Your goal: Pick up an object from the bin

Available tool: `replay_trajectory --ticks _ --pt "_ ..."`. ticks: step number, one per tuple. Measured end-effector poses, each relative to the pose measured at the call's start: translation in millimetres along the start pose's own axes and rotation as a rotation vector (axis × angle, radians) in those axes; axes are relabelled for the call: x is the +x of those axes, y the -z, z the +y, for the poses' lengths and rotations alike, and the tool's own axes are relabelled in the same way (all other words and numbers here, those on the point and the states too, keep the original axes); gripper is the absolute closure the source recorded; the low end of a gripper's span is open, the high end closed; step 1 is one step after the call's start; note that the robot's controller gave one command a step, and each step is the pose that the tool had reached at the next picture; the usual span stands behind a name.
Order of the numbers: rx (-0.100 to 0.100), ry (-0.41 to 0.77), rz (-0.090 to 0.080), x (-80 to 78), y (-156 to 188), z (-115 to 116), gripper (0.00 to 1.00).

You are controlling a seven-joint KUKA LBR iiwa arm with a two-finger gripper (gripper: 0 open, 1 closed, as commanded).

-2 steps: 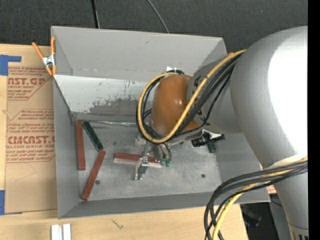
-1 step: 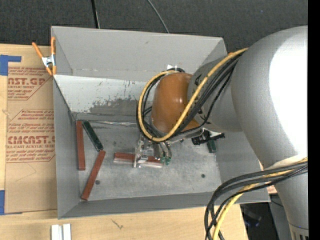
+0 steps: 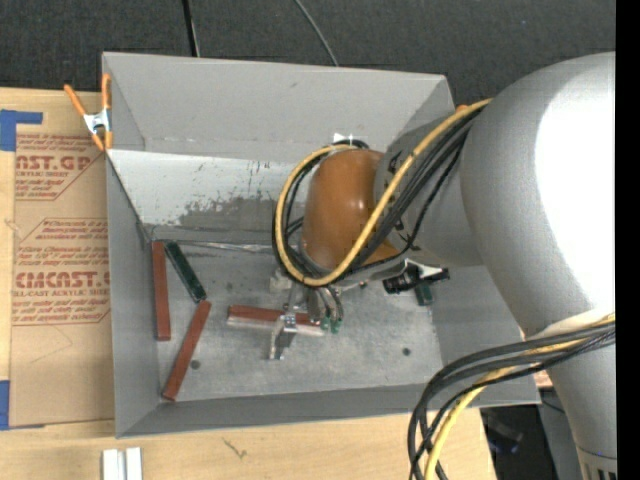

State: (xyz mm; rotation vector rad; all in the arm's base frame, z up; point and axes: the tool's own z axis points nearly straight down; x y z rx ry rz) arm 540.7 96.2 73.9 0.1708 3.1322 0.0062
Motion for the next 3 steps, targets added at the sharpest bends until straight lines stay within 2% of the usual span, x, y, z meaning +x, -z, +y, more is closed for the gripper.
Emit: replay_trajectory --ticks 1,2,3 --pt "-0.002 -0.001 -0.009 -3.3 3.5 0.3 1.00" --pt "0.000 0.000 0.001 0.1 0.0 -0.1 0.00" --pt "-0.002 -0.001 -0.009 -3.3 3.5 0.3 1.00"
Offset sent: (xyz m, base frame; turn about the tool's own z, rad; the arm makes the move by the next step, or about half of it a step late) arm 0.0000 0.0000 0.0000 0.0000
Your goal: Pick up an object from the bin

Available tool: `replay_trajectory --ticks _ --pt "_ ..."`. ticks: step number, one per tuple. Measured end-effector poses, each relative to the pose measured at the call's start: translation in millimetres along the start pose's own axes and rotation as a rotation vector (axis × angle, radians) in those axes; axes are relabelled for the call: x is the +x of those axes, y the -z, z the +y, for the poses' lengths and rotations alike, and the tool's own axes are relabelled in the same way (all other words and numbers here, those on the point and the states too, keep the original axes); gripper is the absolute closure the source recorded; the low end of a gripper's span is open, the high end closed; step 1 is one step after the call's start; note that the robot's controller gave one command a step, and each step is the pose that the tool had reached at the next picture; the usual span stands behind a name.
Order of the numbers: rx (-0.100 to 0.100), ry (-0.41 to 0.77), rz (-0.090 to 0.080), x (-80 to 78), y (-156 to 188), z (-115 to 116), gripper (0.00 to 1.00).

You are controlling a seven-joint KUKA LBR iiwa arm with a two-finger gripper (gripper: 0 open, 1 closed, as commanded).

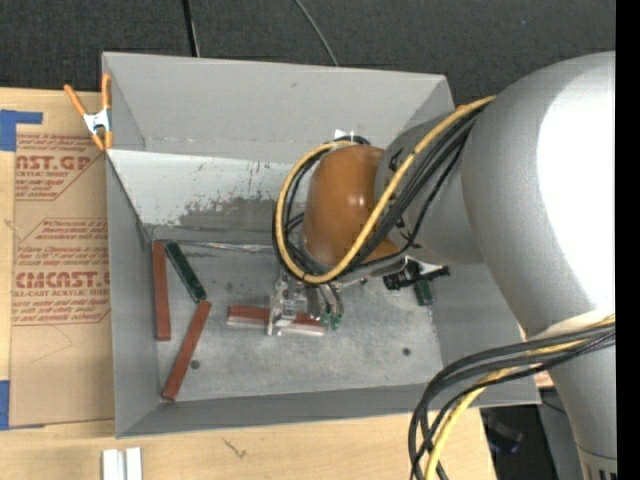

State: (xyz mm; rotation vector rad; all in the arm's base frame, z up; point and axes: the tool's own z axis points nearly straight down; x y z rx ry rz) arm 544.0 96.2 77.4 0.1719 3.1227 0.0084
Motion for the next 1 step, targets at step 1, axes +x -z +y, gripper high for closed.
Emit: replay_trajectory --ticks 1 --pt "0.002 0.001 0.010 3.3 -3.5 -0.4 0.00"
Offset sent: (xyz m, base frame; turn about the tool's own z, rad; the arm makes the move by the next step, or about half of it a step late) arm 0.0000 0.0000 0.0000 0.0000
